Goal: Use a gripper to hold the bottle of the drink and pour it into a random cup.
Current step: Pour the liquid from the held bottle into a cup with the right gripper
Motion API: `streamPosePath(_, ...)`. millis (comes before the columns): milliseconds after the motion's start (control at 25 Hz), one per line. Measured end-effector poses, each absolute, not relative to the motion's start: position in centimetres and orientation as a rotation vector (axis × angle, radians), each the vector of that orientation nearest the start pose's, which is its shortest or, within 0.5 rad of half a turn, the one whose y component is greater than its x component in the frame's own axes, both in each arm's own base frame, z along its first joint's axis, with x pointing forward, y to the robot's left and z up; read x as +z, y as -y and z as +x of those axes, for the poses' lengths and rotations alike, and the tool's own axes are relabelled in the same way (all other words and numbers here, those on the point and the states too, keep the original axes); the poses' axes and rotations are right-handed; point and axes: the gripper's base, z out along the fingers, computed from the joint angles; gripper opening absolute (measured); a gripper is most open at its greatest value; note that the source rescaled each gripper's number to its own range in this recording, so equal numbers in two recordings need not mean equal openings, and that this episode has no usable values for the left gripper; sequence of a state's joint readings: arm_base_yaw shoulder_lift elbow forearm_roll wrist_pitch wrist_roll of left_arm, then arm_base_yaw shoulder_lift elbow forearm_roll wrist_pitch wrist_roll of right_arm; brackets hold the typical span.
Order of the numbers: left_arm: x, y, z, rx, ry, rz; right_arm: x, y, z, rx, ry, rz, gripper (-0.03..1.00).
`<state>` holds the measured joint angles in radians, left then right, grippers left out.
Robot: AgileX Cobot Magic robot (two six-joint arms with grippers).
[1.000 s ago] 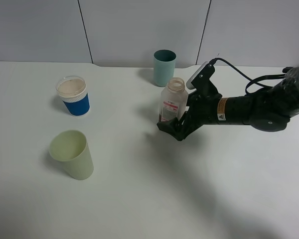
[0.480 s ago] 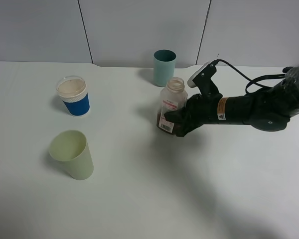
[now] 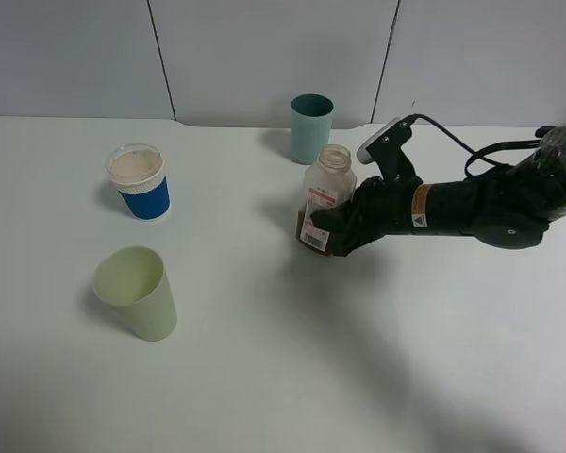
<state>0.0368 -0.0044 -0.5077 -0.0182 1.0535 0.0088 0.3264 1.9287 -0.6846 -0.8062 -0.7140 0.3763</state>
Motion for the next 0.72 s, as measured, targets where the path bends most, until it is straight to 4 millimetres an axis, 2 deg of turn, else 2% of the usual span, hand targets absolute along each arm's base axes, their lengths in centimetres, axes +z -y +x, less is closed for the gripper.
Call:
streamPosePath(160,28.0,0.2,-0.6,0.007,-2.025,-0.027,11.9,-14.0,29.2,0.514,-1.971,-0.864,0.00)
streamPosePath(720,28.0,0.2,-0.6,0.007,-2.025,-0.027,18.8,-11.7,28.4,0.301,-2.017,-0.692,0.00)
